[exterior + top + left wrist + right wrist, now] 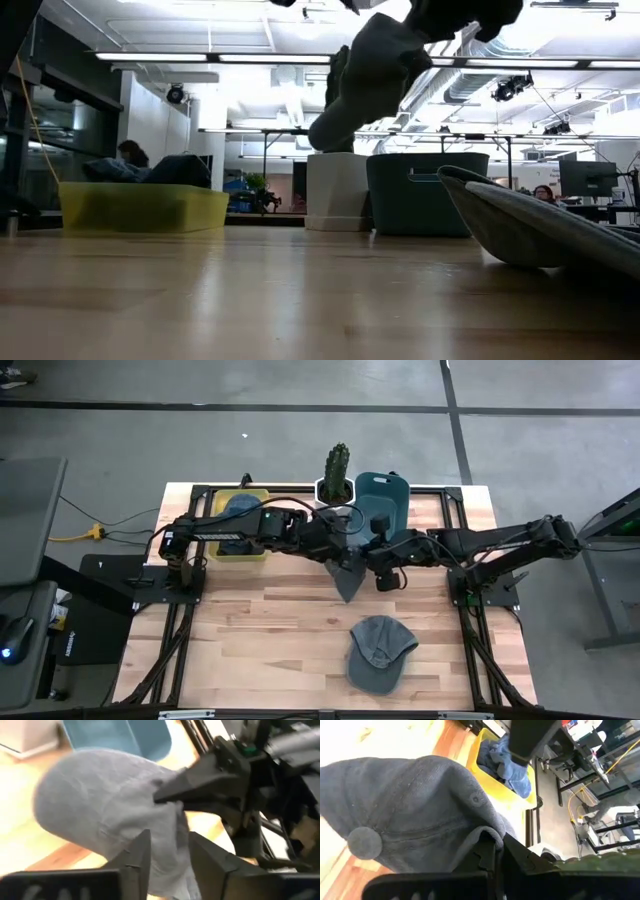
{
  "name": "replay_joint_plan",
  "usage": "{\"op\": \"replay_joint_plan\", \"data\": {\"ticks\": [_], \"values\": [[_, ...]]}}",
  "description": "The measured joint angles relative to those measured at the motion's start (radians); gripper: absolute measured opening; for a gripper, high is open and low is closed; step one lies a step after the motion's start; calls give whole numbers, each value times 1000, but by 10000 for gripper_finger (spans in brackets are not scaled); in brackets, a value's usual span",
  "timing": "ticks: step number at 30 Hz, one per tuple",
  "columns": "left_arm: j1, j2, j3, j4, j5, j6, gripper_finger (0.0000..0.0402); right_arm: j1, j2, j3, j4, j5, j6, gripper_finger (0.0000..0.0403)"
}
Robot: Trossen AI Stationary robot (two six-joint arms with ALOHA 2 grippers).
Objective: Pick & Place hat
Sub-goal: Put the left gray cap into the blue bin
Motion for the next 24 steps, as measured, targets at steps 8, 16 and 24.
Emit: {"op": "replay_joint_plan", "data": {"ticks": [8, 16, 24], "values": [[-23, -15, -1, -115, -338, -85, 143, -35, -86, 0, -92, 16, 155, 3], [-137, -21, -1, -387, -656, -248, 125, -82, -221, 0, -221, 24, 318, 3], [-212, -57, -104, -480, -802, -324, 108, -147, -294, 0, -313, 20, 476, 3]]}}
